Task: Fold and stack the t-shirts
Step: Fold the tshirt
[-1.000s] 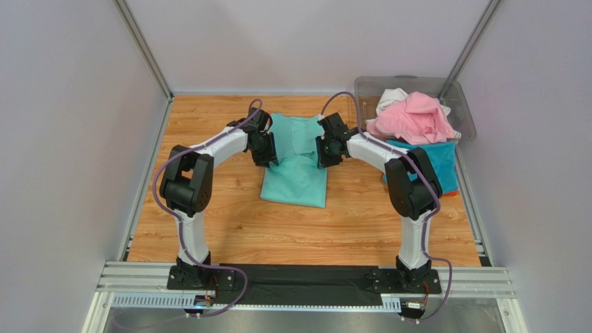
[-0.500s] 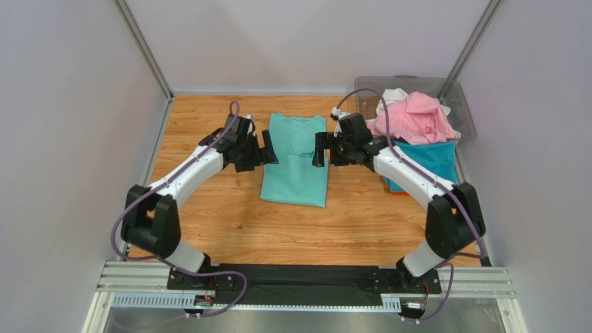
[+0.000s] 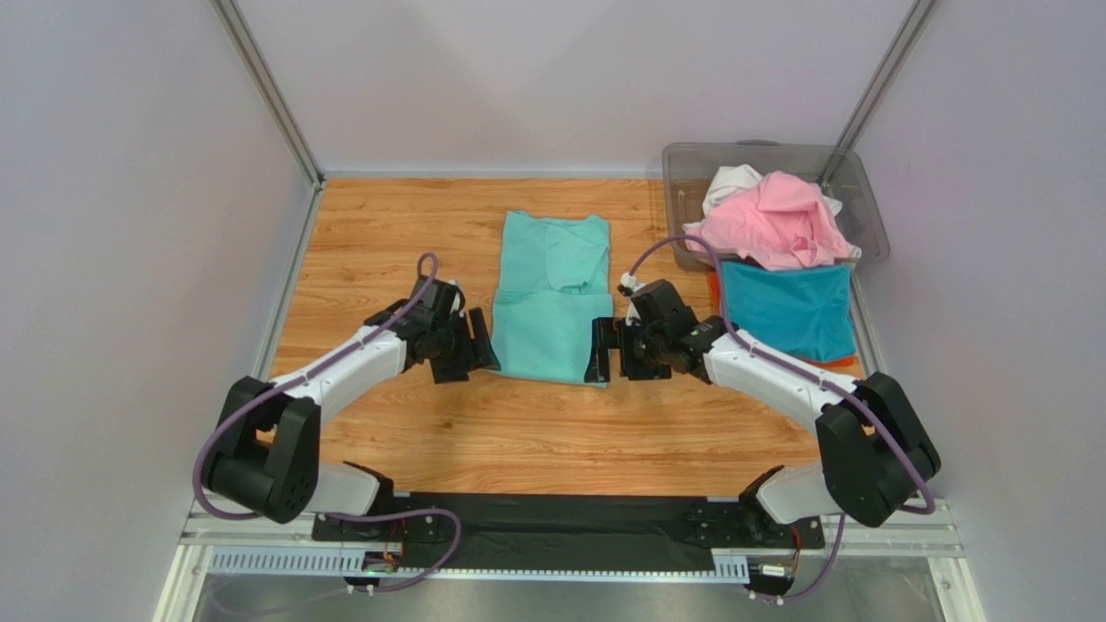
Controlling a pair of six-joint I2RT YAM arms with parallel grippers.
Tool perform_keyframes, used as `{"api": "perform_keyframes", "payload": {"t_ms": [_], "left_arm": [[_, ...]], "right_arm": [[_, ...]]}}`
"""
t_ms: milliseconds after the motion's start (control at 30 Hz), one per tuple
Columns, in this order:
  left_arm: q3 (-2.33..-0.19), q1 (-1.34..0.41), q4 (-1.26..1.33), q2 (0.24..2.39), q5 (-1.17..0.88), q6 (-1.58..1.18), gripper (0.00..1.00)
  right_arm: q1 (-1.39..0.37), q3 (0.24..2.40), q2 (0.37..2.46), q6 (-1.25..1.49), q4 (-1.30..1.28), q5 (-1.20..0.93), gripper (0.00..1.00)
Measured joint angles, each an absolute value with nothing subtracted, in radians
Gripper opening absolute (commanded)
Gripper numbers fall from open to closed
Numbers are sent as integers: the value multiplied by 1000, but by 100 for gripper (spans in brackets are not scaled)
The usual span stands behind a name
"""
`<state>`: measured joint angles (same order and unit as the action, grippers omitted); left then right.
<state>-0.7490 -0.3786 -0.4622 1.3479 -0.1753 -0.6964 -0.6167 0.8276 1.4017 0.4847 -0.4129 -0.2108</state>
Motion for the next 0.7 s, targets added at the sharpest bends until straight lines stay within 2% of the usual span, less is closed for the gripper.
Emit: {"api": "perform_keyframes", "payload": {"t_ms": [33,100,200,333,433,533,700], "left_arm": [[-750,-379,-444,1363,-178,-699,65],[-759,-378,-423,1403,-179,-703,61],[-773,-378,-390,1487,-191,-707,39],[-785,-378,-372,1552,-213,-707,27],[-796,-378,-355,1574,-217,-706,23],[-796,-378,-350,1578,-224,-707,17],[-786,-378,-334,1578,-233,-710,16]], "right_arm": [[-617,823,1404,491,-406,-211,96],[-617,822,1412,496,-394,-212,91],[-617,822,1440,501,-370,-215,83],[-617,822,1498,508,-352,-220,76],[-617,822,1546,509,-342,-223,70],[-620,826,1579,512,-337,-230,57],[-629,842,1611,516,-320,-231,46]]}}
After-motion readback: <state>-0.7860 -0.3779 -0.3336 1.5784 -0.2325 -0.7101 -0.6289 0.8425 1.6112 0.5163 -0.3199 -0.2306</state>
